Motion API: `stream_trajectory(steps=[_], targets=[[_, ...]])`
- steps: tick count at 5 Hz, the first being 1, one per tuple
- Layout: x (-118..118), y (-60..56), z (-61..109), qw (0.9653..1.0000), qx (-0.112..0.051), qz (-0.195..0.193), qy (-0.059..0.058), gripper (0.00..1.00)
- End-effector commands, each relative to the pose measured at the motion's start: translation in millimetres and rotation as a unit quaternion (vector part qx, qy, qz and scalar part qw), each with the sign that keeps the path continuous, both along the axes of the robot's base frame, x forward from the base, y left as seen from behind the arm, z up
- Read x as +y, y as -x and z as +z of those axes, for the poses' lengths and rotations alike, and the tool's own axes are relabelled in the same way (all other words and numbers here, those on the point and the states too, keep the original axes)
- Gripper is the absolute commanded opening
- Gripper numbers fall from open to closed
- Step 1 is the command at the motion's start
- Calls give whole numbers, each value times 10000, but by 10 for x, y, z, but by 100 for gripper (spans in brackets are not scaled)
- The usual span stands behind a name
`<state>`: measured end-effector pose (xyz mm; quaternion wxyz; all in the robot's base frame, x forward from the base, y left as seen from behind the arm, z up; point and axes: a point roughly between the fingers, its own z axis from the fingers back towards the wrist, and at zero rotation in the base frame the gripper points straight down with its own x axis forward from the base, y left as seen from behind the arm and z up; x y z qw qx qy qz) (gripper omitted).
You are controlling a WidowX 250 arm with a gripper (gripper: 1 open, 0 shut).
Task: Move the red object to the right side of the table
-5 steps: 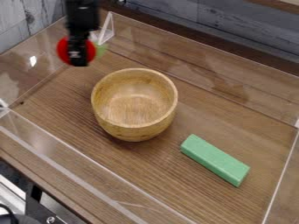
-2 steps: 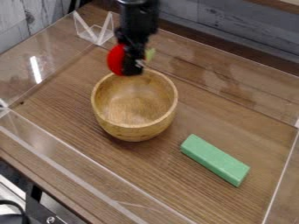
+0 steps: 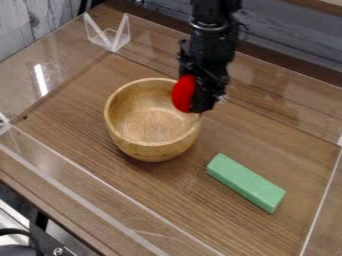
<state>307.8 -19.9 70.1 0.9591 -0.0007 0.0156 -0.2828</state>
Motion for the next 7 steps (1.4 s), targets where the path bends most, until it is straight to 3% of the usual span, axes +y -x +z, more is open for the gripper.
stream_trajectory(steps=[1, 3, 4, 6, 7], targets=[[-215, -201, 90, 9995, -283, -111, 28, 0], [-274, -185, -107, 9975, -238, -665, 93, 0], [-179, -325, -166, 9987, -225, -428, 138, 0], [109, -487, -155, 9995, -239, 145, 146, 0], [183, -451, -210, 9988, -223, 405, 137, 0]])
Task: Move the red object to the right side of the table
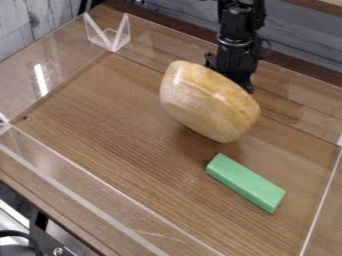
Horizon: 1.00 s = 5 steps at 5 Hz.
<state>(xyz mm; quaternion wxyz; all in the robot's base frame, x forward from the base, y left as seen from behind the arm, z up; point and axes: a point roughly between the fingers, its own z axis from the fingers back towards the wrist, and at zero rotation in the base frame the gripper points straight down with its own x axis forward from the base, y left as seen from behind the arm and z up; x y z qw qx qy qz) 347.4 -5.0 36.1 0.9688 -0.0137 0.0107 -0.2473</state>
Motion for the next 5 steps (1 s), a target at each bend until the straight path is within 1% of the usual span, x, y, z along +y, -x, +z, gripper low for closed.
stream_trajectory(steps=[1, 2, 3, 4, 5], targets=[[64, -16, 48, 9995, -181, 272, 5, 0], [65, 51, 51, 9992, -139, 359, 56, 0], [55, 114, 37, 9992, -100, 366, 102, 0], [116, 155, -11, 9988, -61, 460, 134, 0], [74, 335, -26, 9993, 110, 284, 210, 0]])
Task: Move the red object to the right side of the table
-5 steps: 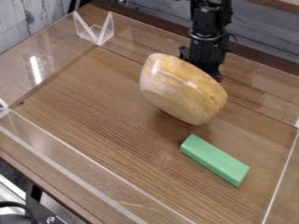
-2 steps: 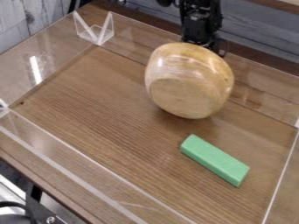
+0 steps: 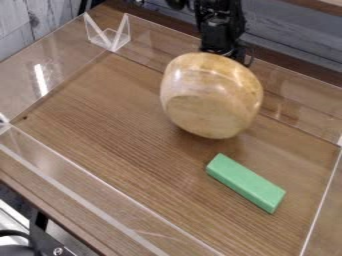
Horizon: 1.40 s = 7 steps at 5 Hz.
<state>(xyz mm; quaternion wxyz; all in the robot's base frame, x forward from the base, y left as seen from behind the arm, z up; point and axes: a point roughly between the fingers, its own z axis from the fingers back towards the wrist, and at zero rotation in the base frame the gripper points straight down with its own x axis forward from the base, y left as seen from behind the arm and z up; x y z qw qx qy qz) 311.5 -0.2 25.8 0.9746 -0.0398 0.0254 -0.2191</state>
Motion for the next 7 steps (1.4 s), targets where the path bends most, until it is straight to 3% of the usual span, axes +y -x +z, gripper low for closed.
stream_trajectory(steps=[1, 3, 5, 6, 7], targets=[[-93, 195, 12, 9999, 23, -157, 45, 0], [-320, 604, -12, 9988, 245, -408, 145, 0], [-500, 920, 162, 9969, 369, -673, 193, 0], [-455, 958, 249, 9958, 400, -808, 165, 0], [-400, 911, 274, 9946, 384, -946, 154, 0]])
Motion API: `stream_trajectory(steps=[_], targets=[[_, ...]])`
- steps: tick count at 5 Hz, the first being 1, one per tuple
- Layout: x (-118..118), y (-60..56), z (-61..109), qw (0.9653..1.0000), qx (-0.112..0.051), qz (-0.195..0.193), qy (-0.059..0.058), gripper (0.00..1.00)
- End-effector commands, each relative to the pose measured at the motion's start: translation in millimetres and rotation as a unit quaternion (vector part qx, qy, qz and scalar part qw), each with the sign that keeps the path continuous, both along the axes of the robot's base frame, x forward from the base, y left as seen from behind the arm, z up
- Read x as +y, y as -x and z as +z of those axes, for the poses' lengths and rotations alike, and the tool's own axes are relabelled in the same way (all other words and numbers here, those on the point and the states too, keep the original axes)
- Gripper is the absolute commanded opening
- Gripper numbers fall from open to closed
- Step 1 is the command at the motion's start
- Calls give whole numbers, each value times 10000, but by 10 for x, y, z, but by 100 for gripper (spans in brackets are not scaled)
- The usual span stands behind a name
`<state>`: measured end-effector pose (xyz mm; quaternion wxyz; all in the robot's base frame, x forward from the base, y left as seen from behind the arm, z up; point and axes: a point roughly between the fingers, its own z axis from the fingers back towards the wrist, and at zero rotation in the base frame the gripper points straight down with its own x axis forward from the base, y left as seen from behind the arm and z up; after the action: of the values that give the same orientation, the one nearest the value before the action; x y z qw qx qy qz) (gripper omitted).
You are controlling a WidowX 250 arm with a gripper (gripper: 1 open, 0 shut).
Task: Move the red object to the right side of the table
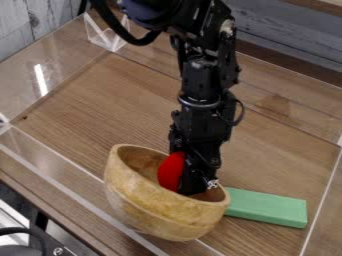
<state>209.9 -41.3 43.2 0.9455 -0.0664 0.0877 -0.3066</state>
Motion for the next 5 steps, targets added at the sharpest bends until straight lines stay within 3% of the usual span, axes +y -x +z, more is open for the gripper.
stream_trajectory(steps=[1, 3, 5], targets=[[-40, -198, 65, 9996, -262, 53, 17, 0], [-182, -347, -22, 9996, -298, 29, 15, 0], [-291, -442, 7, 9993, -350, 106, -51, 0]])
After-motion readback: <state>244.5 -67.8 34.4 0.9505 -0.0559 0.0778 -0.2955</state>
